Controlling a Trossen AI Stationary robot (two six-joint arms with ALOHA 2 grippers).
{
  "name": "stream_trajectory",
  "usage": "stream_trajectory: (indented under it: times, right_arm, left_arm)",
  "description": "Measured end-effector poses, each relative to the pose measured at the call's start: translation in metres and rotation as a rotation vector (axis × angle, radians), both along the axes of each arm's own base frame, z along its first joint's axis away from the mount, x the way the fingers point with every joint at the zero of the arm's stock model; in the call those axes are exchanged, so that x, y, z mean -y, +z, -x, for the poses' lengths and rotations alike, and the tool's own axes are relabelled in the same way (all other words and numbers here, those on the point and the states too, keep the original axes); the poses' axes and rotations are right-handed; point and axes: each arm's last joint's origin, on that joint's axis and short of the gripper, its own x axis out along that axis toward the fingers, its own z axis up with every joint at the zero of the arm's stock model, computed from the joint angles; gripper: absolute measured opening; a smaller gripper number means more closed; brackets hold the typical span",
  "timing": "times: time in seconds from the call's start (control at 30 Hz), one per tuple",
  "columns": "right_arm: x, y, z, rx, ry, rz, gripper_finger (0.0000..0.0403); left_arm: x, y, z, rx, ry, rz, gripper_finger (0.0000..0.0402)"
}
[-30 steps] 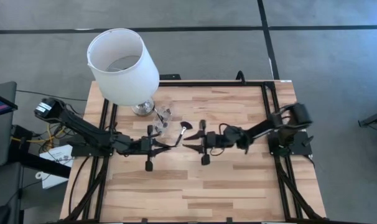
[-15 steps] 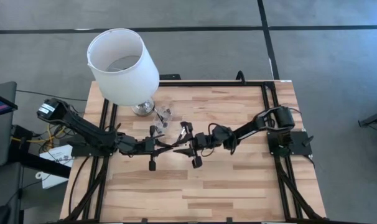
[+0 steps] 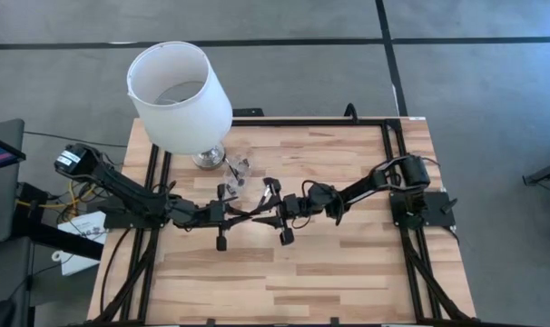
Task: Put items in baskets/containers
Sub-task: Put the black eyeshadow brush in the transparent organizer
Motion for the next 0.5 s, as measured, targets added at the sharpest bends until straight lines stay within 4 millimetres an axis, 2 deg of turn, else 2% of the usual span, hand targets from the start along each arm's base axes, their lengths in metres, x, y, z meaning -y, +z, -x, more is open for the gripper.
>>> stream_trajectory:
  times: [0.13, 0.33, 0.5]
  right_arm:
    - [0.0, 0.0, 0.0, 0.0, 0.0, 0.0, 0.0073]
    - [0.0008, 0.0003, -0.0001, 0.006, -0.014, 0.006, 0.0014]
    - [0.0009, 0.0, -0.0002, 0.0, -0.017, -0.003, 0.0025]
  left_arm:
    - [0.0, 0.0, 0.0, 0.0, -0.001, -0.002, 0.0014]
    - [-0.0002, 0.0, 0.0, 0.0, 0.007, 0.005, 0.0016]
    - [-0.0008, -0.0004, -0.0002, -0.004, 0.005, 0.0, 0.0031]
